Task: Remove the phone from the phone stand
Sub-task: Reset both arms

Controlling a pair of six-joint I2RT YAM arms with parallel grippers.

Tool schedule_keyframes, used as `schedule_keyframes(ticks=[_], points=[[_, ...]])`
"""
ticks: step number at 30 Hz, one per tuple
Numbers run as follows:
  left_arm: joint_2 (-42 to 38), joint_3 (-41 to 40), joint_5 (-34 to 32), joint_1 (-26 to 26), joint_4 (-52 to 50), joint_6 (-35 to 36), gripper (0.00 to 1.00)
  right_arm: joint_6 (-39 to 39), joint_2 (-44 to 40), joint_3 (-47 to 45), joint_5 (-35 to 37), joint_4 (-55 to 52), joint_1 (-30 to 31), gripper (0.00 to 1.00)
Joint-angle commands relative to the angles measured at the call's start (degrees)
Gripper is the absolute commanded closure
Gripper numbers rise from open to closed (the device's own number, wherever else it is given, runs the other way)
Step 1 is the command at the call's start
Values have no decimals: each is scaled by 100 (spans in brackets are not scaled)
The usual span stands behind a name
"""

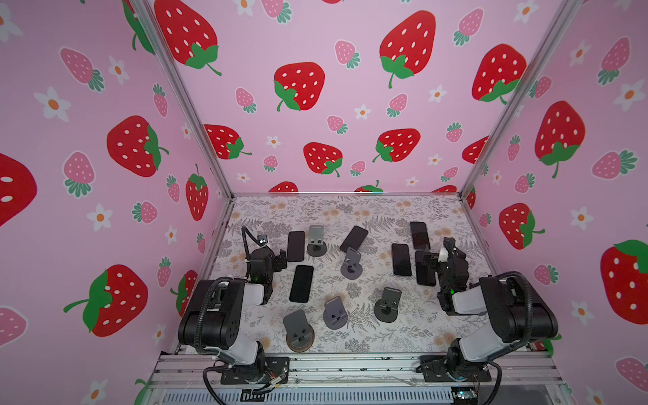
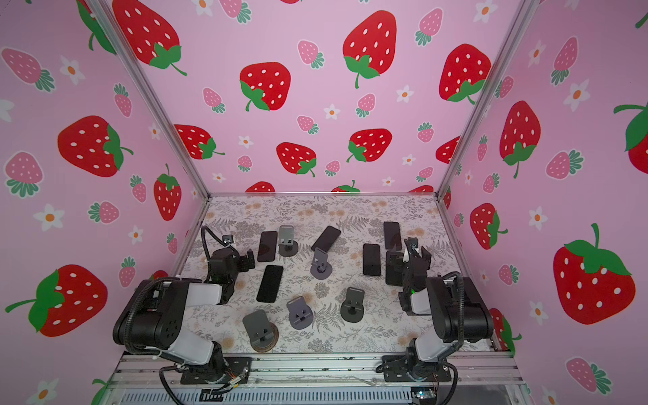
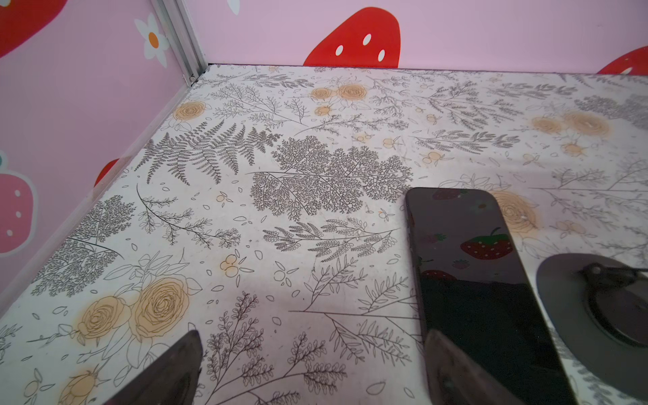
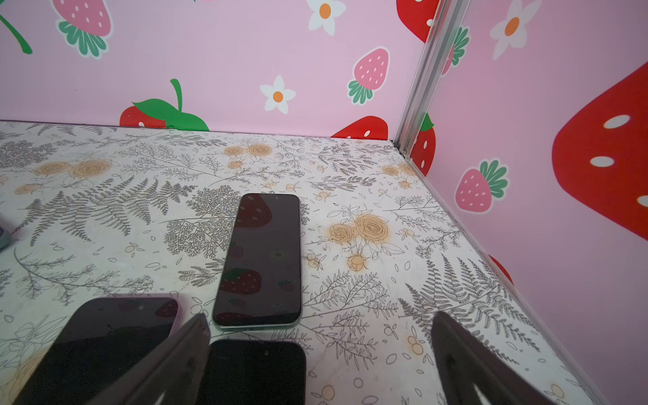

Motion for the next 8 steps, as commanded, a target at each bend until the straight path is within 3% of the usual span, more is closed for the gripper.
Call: schedule_keyframes(ticks=[1, 8], points=[[-72, 163, 49, 24, 99, -26, 1, -14, -23, 73, 22, 102, 1, 0], [-74, 162, 52, 23, 101, -26, 1, -118, -44, 38, -125, 159, 33, 0]])
